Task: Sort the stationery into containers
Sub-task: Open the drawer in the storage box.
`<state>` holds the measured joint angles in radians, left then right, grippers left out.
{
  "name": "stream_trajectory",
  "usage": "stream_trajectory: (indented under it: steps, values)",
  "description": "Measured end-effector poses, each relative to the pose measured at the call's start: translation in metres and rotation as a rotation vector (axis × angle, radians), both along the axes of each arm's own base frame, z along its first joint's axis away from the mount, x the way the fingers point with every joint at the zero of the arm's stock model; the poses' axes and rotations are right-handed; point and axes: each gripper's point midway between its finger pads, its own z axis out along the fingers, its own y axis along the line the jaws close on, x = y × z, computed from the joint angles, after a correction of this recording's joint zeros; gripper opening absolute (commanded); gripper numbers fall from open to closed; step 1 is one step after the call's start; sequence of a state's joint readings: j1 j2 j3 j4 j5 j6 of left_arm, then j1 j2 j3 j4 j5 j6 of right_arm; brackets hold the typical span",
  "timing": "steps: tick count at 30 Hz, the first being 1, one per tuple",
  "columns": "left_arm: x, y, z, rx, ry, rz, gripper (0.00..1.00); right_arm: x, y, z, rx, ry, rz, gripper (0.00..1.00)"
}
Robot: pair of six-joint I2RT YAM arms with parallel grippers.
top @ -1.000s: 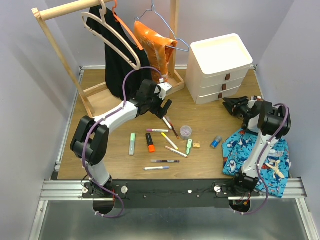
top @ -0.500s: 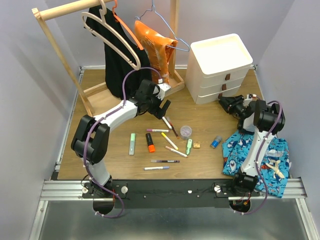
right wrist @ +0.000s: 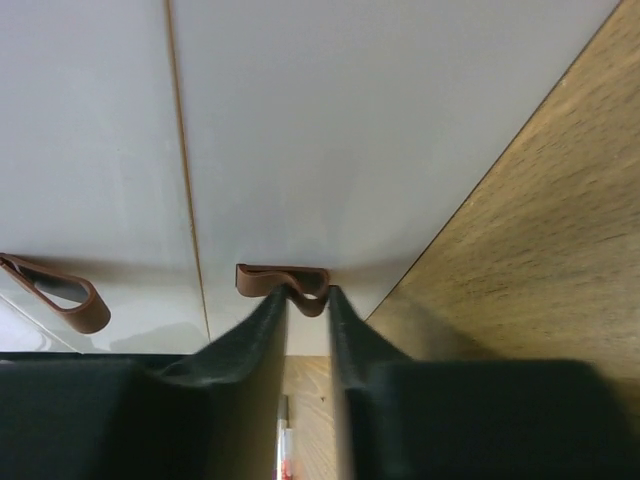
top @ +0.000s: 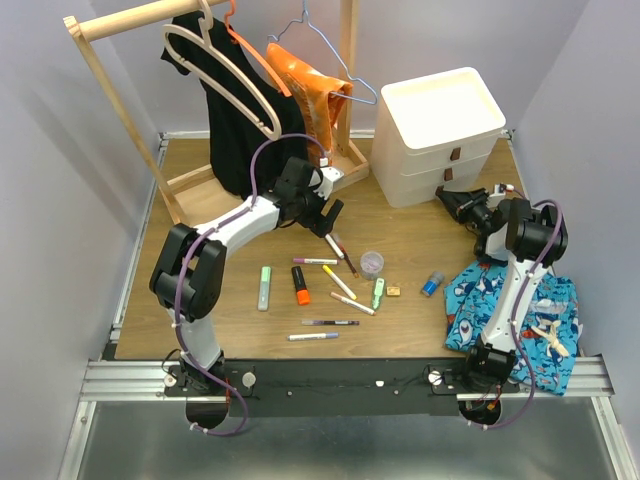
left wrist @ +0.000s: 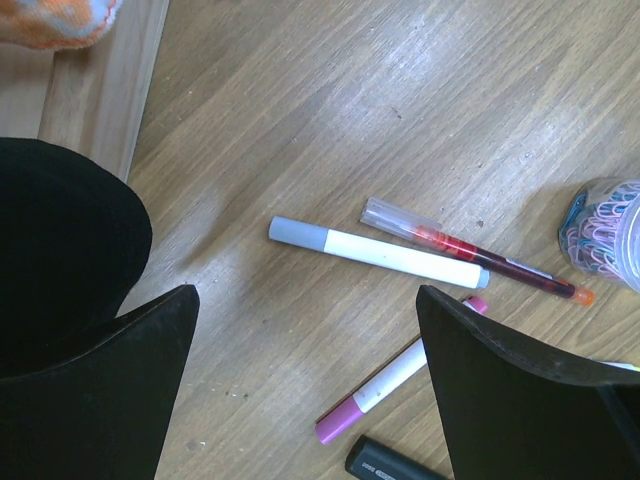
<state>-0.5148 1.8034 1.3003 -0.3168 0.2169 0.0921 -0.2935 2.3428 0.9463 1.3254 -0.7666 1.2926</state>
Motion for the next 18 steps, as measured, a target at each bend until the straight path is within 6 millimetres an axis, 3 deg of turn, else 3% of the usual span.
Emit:
stream_trajectory:
  steps: [3, 9, 18]
  values:
    - [0.001, 0.0, 0.0, 0.0, 0.005, -0.001, 0.99, 0.0, 0.0, 0.001, 0.004, -0.001, 0.003, 0.01]
    - [0.001, 0.0, 0.001, 0.0, 0.009, -0.002, 0.99, -0.011, 0.003, 0.002, 0.017, 0.017, 0.003, 0.01]
    - [-0.002, -0.003, -0.002, -0.017, 0.009, -0.016, 0.99, -0.062, 0.016, 0.045, 0.007, 0.005, -0.003, 0.01]
